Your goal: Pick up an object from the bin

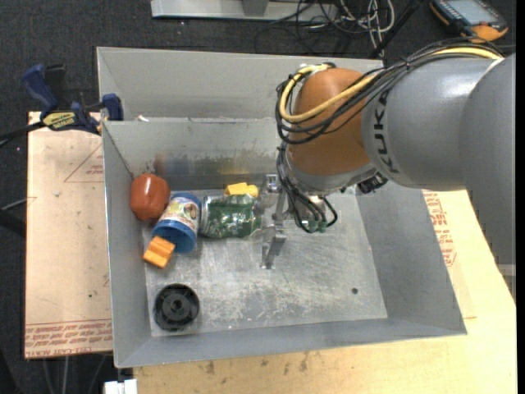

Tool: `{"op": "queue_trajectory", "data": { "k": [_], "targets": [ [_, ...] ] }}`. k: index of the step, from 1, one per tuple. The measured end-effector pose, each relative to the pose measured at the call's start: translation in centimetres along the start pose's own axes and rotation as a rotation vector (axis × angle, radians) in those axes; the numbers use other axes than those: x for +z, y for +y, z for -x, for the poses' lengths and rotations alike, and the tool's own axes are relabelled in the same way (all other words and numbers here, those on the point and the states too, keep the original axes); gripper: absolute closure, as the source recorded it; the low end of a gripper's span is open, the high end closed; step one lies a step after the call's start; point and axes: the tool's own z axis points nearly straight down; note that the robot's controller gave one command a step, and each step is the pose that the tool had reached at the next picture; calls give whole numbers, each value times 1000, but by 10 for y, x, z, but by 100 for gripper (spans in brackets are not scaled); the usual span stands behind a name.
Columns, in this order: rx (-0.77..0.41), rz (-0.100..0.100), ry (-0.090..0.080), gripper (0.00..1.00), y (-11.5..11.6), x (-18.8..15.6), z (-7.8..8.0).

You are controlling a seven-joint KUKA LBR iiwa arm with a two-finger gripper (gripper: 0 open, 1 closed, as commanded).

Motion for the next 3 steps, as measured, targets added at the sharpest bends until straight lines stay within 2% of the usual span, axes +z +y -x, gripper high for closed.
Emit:
{"op": "queue_trajectory", "data": {
  "k": [1, 3],
  "targets": [
    [1, 0, -7, 0, 0, -4, 2],
    [-110, -2, -17, 0, 9, 13, 25]
  ]
}}
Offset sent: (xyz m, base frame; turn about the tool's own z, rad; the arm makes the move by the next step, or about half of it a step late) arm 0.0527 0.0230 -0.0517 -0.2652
